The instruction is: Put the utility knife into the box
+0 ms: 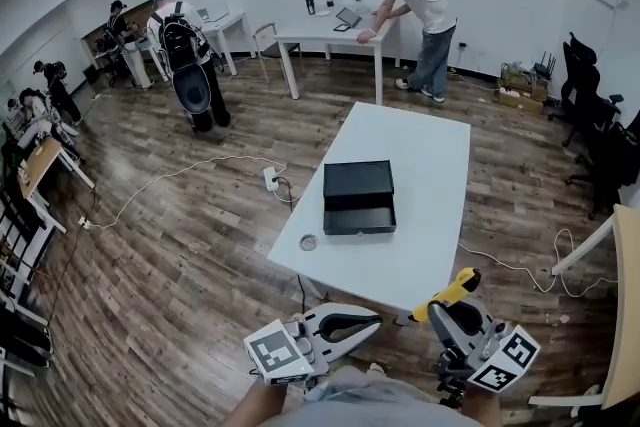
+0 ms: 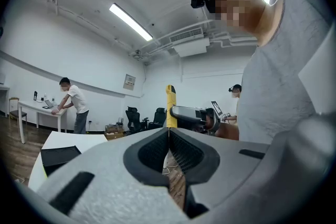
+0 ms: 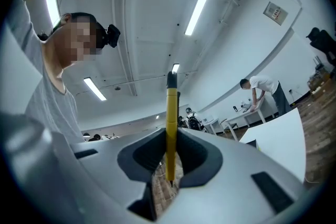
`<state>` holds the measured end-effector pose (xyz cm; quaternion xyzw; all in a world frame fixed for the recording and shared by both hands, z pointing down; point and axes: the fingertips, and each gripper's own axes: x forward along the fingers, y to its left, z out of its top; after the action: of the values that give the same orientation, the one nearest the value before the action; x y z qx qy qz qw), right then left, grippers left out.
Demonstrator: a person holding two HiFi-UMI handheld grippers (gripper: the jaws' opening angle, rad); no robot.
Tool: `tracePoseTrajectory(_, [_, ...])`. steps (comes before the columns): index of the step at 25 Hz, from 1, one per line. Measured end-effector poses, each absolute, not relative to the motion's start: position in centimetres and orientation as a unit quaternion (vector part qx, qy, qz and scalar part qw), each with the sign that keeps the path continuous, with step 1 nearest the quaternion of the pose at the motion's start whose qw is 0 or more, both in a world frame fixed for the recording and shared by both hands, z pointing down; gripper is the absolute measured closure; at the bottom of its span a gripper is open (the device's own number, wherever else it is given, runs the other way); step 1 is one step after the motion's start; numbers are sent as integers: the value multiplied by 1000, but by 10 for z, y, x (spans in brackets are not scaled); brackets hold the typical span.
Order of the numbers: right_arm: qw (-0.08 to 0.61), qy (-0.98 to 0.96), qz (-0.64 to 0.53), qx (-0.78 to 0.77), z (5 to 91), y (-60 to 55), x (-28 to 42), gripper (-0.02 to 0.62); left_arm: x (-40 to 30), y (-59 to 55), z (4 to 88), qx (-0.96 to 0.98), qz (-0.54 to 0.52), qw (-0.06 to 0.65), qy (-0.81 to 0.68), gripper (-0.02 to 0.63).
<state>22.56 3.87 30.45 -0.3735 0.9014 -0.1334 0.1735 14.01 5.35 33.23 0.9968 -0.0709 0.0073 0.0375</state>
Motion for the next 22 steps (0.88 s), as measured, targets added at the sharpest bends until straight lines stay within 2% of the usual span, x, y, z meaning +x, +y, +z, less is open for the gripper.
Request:
tracePoseTrajectory(5, [171, 903, -133, -372, 307, 27, 234, 522, 146, 47, 338, 996, 8, 39, -85, 588])
tracePoseTrajectory(17, [141, 912, -143, -357, 313, -20, 209, 522, 121, 14, 346, 987, -13, 106, -122, 588])
tracePoseTrajectory(22, [126, 911, -148, -365, 315, -57, 189, 522, 104, -26, 337, 988, -26, 96, -118, 588])
